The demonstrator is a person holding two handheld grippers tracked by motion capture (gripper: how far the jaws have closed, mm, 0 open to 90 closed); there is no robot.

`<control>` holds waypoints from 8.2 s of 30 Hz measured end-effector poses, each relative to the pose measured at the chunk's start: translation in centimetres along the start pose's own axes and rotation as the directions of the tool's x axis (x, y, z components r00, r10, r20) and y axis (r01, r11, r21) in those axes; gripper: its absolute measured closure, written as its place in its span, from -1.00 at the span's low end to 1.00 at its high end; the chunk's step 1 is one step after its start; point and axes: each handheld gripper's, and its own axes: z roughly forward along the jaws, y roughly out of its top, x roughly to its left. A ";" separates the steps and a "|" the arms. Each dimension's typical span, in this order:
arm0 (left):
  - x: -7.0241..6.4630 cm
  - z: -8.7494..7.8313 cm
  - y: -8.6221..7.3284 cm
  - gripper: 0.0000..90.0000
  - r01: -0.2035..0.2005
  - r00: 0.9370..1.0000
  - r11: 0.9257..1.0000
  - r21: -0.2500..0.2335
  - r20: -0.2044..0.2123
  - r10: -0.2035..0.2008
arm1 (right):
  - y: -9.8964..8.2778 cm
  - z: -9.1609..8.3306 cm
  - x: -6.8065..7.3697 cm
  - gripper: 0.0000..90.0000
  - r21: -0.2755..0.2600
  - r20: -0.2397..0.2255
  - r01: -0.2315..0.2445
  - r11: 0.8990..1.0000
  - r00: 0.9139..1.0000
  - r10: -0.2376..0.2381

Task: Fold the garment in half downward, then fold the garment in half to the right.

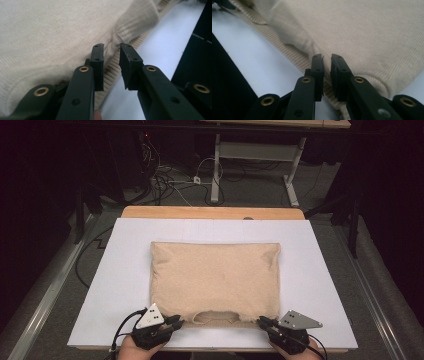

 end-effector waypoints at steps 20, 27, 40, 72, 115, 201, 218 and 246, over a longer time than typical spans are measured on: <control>3.6 -4.0 0.1 -0.53 0.095 0.986 0.984 -0.150 -0.121 -0.114 | 0.9 -3.0 -3.2 0.08 -0.185 0.032 -0.096 0.978 0.994 0.104; 5.0 -4.3 -0.4 -0.82 0.112 0.976 0.982 -0.150 -0.169 -0.137 | 0.2 -3.1 -4.5 -0.55 -0.215 0.086 -0.127 0.968 0.985 0.149; 7.3 -5.0 -1.2 -1.00 0.174 0.957 0.971 -0.161 -0.204 -0.206 | 0.0 -2.4 -4.8 -1.00 -0.216 0.128 -0.148 0.965 0.975 0.179; 10.1 -6.4 -2.1 -1.00 0.201 0.940 0.960 -0.193 -0.238 -0.245 | 5.3 3.3 2.6 -1.00 -0.182 -0.005 -0.004 0.983 1.000 0.004; 16.9 -2.7 5.5 -1.00 0.183 0.947 0.973 -0.139 -0.240 -0.213 | 11.4 11.2 6.8 -1.00 -0.184 -0.119 0.050 0.982 0.990 -0.073; 22.4 -2.5 5.8 0.81 0.318 0.851 0.945 -0.077 -0.417 -0.320 | 15.3 17.7 19.6 0.81 -0.088 -0.405 0.252 0.964 0.875 -0.266; 18.0 -0.2 10.7 0.81 0.247 0.884 0.961 -0.126 -0.378 -0.276 | 13.2 12.3 13.3 0.81 -0.150 -0.277 0.160 0.976 0.940 -0.197; 10.9 10.0 19.3 0.81 0.098 0.974 0.983 -0.157 -0.188 -0.127 | 6.6 5.1 6.5 0.80 -0.125 -0.081 0.050 0.991 0.995 -0.060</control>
